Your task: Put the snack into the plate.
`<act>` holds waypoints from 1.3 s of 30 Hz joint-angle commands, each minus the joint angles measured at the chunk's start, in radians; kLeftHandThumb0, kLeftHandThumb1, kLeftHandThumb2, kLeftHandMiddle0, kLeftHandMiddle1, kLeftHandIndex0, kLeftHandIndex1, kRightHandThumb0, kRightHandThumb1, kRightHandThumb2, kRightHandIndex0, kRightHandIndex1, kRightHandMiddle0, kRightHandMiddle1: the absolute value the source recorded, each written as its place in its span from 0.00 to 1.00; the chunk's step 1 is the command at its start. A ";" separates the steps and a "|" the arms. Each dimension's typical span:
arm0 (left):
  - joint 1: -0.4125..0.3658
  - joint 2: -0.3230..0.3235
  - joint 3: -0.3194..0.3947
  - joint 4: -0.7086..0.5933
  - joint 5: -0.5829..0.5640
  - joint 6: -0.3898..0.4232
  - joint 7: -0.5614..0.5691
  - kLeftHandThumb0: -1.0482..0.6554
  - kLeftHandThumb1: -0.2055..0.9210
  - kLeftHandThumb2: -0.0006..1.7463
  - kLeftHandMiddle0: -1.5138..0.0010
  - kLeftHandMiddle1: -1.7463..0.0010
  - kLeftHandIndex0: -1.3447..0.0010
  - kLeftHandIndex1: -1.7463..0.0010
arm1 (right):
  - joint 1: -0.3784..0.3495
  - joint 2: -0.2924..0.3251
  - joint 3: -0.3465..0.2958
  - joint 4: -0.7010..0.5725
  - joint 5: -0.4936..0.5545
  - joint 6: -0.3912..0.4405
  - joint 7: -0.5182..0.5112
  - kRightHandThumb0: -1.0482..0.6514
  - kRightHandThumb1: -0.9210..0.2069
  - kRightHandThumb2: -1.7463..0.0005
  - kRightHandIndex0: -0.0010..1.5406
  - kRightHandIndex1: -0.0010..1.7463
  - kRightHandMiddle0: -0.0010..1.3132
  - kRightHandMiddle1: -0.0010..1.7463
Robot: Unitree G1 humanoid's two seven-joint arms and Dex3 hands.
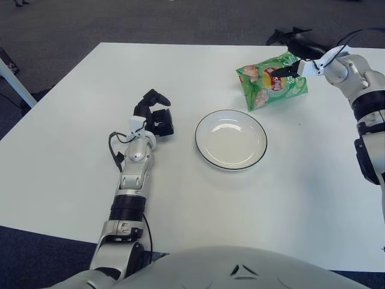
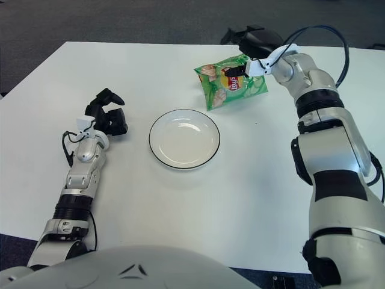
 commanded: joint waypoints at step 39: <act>0.174 -0.051 -0.010 0.029 -0.016 -0.046 0.006 0.31 0.39 0.81 0.12 0.00 0.49 0.00 | -0.024 0.112 0.061 0.136 0.027 0.085 0.376 0.04 0.00 0.78 0.00 0.00 0.01 0.01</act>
